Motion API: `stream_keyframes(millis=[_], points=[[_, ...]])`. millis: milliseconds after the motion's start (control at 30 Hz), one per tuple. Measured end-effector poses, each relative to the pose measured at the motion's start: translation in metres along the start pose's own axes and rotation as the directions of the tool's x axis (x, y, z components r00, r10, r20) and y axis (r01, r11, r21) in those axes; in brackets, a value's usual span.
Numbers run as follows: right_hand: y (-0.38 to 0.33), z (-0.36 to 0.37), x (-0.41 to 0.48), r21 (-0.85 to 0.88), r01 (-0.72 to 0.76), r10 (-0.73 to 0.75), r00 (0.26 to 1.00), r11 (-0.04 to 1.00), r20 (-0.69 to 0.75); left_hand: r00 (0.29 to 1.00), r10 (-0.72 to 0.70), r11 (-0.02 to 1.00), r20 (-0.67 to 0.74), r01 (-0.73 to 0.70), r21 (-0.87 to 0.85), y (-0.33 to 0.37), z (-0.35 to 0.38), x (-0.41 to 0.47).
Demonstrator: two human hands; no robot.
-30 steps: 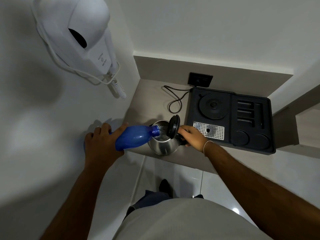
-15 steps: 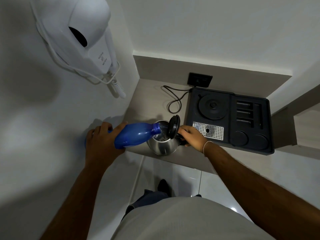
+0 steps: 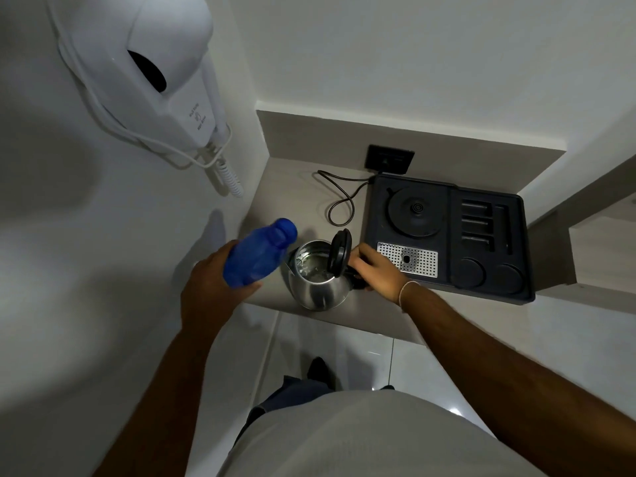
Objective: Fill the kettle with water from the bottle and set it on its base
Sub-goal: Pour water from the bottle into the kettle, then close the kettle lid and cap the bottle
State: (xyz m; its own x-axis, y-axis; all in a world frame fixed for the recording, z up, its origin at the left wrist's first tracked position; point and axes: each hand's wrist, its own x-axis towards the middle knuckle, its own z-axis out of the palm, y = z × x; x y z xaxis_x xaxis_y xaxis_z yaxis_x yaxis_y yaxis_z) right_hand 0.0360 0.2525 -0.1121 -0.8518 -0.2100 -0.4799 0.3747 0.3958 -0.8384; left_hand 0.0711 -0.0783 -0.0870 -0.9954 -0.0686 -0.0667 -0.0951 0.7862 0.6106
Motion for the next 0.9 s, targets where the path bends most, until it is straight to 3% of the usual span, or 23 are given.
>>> stream_keyframes(millis=[133, 267, 567, 900], points=[[-0.009, 0.004, 0.004, -0.091, 0.009, -0.01, 1.0, 0.996, -0.02, 0.975, -0.212, 0.947, -0.059, 0.19, -0.261, -0.013, 0.018, 0.0], [-0.02, 0.012, 0.014, -0.259, -0.037, 0.025, 0.998, 0.965, -0.052, 0.944, -0.331, 0.869, 0.012, 0.31, -0.386, -0.024, 0.033, 0.01], [-0.032, 0.035, 0.022, -0.45, -0.137, 0.053, 0.98, 0.882, -0.194, 0.984, -0.176, 0.86, 0.015, 0.161, -0.483, -0.019, 0.064, 0.029], [-0.027, 0.043, 0.028, -0.462, -0.173, 0.05, 0.962, 0.87, -0.267, 0.987, -0.158, 0.85, 0.034, 0.153, -0.504, -0.023, 0.069, 0.04]])
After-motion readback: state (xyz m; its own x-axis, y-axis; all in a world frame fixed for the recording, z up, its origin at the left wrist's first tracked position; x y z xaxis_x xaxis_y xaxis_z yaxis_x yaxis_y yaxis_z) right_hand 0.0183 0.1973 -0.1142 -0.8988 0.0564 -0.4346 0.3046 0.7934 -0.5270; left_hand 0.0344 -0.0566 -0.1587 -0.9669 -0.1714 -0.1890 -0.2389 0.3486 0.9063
